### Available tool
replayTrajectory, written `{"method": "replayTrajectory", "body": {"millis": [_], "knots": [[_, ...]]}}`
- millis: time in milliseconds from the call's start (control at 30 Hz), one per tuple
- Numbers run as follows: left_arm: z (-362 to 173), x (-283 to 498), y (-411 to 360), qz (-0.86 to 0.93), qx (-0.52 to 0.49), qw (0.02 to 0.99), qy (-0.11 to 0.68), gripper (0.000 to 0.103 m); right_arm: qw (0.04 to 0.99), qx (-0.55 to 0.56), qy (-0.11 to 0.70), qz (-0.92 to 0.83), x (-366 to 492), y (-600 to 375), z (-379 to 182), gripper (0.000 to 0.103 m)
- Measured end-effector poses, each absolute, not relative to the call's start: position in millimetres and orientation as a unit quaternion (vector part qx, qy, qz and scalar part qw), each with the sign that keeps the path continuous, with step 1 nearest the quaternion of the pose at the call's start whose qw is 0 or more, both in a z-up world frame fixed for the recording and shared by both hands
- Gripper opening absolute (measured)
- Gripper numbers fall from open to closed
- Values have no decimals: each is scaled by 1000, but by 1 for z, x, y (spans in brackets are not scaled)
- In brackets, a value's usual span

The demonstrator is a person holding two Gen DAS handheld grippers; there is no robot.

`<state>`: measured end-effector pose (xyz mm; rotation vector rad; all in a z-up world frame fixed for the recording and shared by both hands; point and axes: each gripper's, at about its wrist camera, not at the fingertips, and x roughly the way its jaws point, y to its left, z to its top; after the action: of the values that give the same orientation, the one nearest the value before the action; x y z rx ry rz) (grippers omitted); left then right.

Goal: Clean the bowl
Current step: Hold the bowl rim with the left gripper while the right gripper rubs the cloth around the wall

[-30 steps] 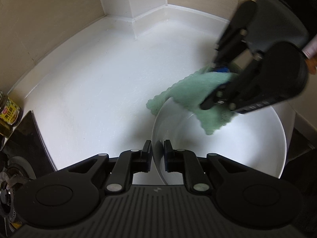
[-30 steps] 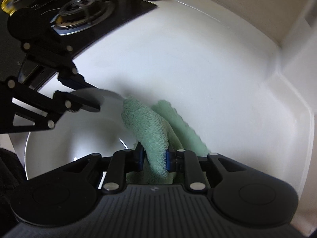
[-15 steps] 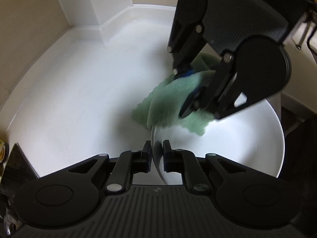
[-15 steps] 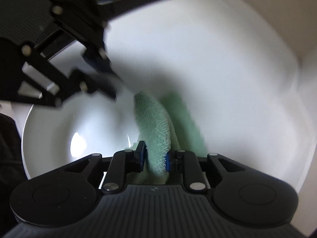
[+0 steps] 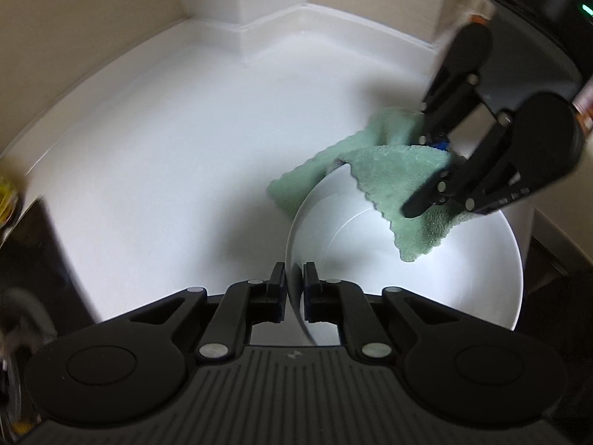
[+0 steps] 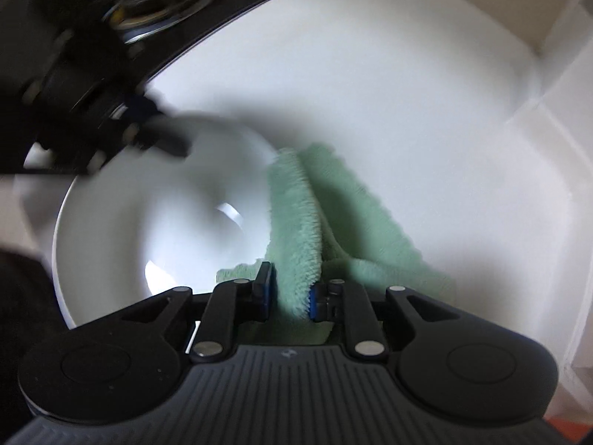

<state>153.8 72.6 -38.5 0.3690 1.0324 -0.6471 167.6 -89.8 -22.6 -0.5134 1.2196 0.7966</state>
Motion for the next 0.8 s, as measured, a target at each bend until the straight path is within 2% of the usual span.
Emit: {"method": "replayTrajectory", "body": {"millis": [67, 167, 267, 533, 567, 633, 800], "knots": [[-37, 160, 66, -321, 194, 795, 476, 7, 710, -240, 552, 364, 172, -91, -22, 14], [-37, 165, 57, -333, 221, 786, 471, 8, 719, -303, 511, 361, 172, -73, -20, 18], [-38, 171, 60, -315, 196, 797, 476, 8, 725, -325, 483, 367, 172, -62, -18, 20], [-39, 144, 89, -211, 67, 839, 498, 9, 779, -174, 511, 320, 178, -98, -17, 15], [-40, 145, 89, -215, 70, 839, 496, 5, 784, -160, 513, 309, 175, -102, -19, 15], [-40, 150, 89, -231, 89, 833, 495, 5, 782, -154, 522, 303, 167, -105, -23, 14], [-35, 168, 66, -296, 165, 806, 485, 6, 722, -231, 540, 366, 166, -101, -21, 16]]}}
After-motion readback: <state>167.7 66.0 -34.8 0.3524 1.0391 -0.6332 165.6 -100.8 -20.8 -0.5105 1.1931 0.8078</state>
